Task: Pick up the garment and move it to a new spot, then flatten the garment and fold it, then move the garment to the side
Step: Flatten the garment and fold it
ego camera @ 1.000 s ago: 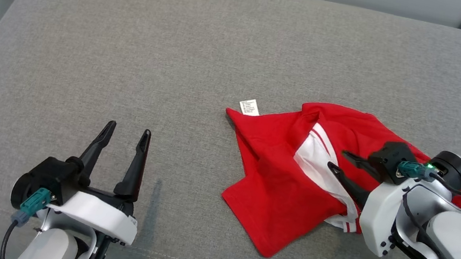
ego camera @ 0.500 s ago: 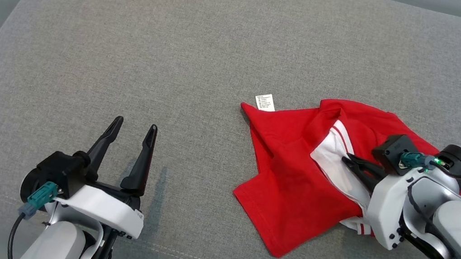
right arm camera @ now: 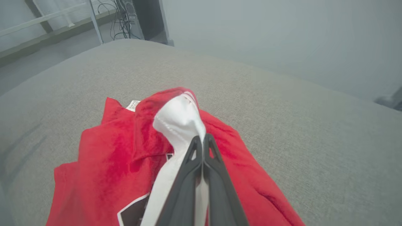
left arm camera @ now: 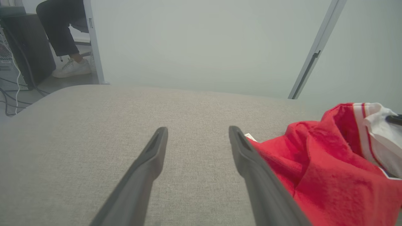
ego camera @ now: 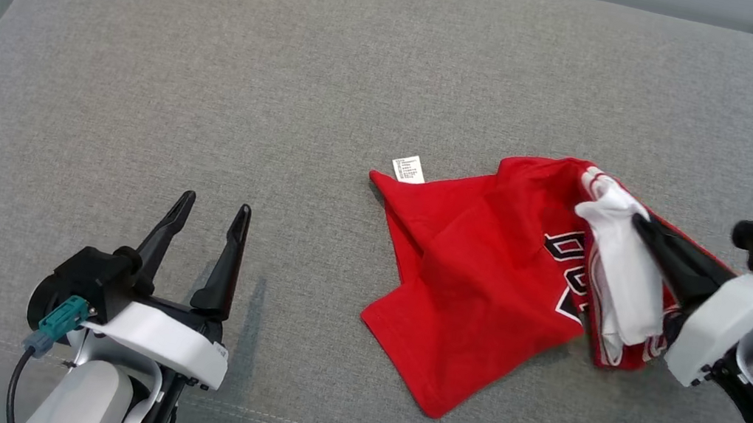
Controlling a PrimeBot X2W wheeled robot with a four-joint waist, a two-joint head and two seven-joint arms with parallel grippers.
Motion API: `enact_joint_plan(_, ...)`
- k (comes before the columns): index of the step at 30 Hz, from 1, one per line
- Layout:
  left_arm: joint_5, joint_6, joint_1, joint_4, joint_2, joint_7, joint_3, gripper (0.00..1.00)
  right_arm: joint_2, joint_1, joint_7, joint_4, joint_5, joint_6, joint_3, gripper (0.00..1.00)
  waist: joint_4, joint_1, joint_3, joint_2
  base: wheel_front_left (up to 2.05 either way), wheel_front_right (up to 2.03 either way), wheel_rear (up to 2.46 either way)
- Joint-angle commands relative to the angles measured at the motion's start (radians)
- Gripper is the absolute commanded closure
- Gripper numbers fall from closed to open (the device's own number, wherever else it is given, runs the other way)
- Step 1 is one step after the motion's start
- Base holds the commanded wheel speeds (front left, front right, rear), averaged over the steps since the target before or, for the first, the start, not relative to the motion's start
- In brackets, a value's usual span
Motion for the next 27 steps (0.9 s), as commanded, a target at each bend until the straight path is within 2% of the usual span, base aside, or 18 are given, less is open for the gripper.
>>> enact_joint_plan(1,0.01,-0.007,-0.032,-0.02,0.021,-0.013,0.04,0.0,-0.024,0.046,-0.027,-0.015,0.024,0.0,-0.032,1.0,-0.01,0.0,-0.005,-0.0001,0.0,0.0,0.0)
enact_joint_plan(5,0.015,-0.009,-0.025,-0.021,0.032,-0.013,0.039,0.0,-0.022,0.126,-0.07,-0.004,0.119,0.0,-0.128,1.0,-0.034,0.0,-0.011,-0.0001,0.0,0.0,0.0)
enact_joint_plan(8,0.018,-0.011,-0.024,-0.024,0.042,-0.007,0.035,0.0,-0.027,0.157,-0.077,0.005,0.178,0.0,-0.155,1.0,-0.052,0.0,-0.012,-0.0001,0.0,0.0,0.0)
enact_joint_plan(15,0.023,-0.014,-0.042,-0.039,0.058,0.014,0.023,0.0,-0.028,0.119,-0.073,0.059,0.282,0.0,-0.121,1.0,-0.074,0.0,0.001,-0.0001,0.0,0.0,0.0)
enact_joint_plan(16,0.024,-0.015,-0.045,-0.041,0.059,0.016,0.022,0.0,-0.021,0.106,-0.077,0.078,0.293,0.0,-0.113,0.9,-0.075,0.0,0.003,-0.0001,0.0,0.0,0.0)
enact_joint_plan(17,0.024,-0.015,-0.047,-0.042,0.06,0.018,0.02,0.0,-0.019,0.091,-0.083,0.101,0.291,0.0,-0.101,0.72,-0.075,0.0,0.003,-0.0001,0.0,0.0,0.0)
enact_joint_plan(18,0.024,-0.015,-0.049,-0.042,0.06,0.019,0.018,0.0,-0.013,0.076,-0.096,0.126,0.291,0.0,-0.094,0.17,-0.074,0.0,0.004,-0.0001,0.0,0.0,0.0)
enact_joint_plan(19,0.024,-0.016,-0.05,-0.043,0.061,0.021,0.016,0.0,-0.005,0.063,-0.109,0.149,0.295,0.0,-0.088,0.0,-0.074,0.0,0.004,-0.0001,0.0,0.0,0.0)
enact_joint_plan(23,0.024,-0.014,-0.047,-0.045,0.064,0.022,0.012,0.0,0.007,0.023,-0.166,0.216,0.293,0.0,-0.072,0.0,-0.073,0.0,0.0,-0.0001,0.0,0.0,0.0)
enact_joint_plan(27,0.023,-0.007,-0.034,-0.046,0.071,0.023,0.015,0.0,-0.008,0.016,-0.201,0.237,0.281,0.0,-0.074,0.0,-0.08,0.0,-0.01,-0.0001,0.0,0.0,0.0)
